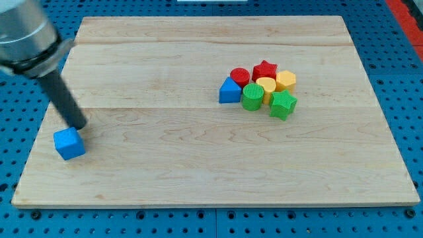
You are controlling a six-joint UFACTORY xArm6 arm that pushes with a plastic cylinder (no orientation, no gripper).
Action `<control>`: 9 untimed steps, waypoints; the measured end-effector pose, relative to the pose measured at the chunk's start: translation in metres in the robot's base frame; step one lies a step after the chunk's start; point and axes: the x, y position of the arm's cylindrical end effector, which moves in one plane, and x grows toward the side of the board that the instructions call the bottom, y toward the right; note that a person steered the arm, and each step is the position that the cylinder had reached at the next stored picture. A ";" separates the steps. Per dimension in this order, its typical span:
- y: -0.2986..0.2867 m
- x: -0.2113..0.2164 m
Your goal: Push the blue triangle towards the blue cube
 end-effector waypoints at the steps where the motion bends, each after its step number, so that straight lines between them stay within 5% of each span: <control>1: 0.056 -0.053; 2: 0.157 -0.084; 5: 0.300 -0.086; 8: 0.190 -0.063; 9: 0.250 -0.061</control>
